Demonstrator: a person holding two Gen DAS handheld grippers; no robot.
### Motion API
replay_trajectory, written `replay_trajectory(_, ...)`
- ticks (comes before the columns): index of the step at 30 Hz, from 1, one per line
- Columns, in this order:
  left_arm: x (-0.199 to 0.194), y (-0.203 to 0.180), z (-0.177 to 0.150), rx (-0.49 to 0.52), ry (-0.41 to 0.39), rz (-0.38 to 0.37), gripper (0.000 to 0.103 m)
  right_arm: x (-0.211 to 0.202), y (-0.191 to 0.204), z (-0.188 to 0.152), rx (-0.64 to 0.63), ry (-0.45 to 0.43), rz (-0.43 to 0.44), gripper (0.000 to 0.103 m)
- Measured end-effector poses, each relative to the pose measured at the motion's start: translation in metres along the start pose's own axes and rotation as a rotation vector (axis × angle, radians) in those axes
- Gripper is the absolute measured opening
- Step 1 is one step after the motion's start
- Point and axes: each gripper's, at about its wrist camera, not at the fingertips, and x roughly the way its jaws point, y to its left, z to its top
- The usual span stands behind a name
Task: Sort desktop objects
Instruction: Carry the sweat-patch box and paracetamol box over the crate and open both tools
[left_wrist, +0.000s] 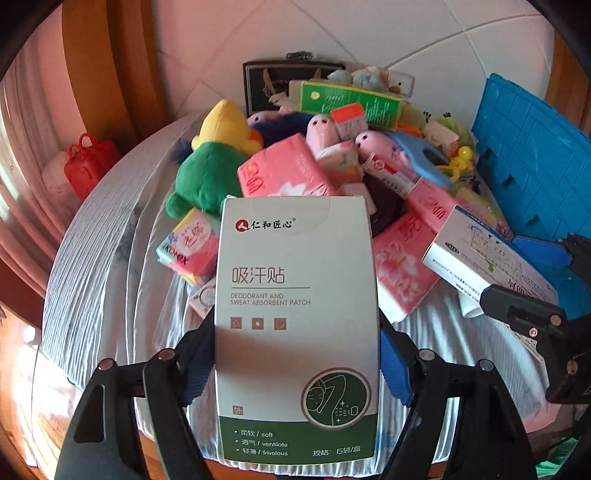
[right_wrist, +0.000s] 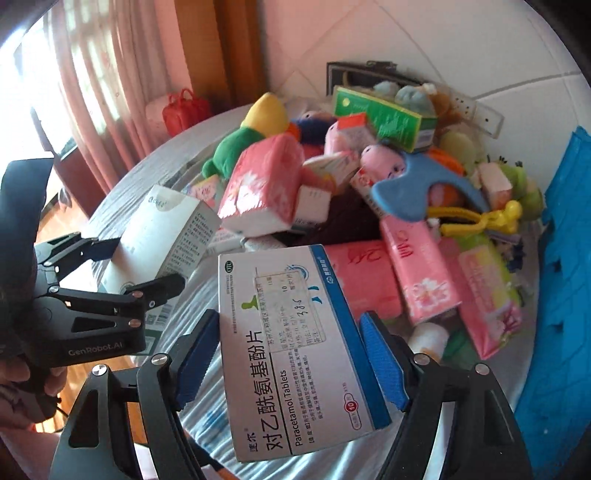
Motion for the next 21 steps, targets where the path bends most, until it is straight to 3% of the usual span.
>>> replay_trajectory(3, -0.018, -0.023, 0.022, 0.034, -0.073, -0.022, 0.076, -0.024, -0.015, 0.011, 0.023, -0.074, -0.049, 0.077)
replay_trajectory(12, -0.079, -0.120, 0.093, 0.168, -0.316, -0.163, 0.076, -0.156, -0.080, 0.031, 0.103, -0.352, -0.284, 0.077)
replay_trajectory(21, -0.132, -0.247, 0.137, 0.280, -0.453, -0.335, 0.076, -0.259, -0.157, 0.001, 0.212, -0.487, -0.548, 0.077)
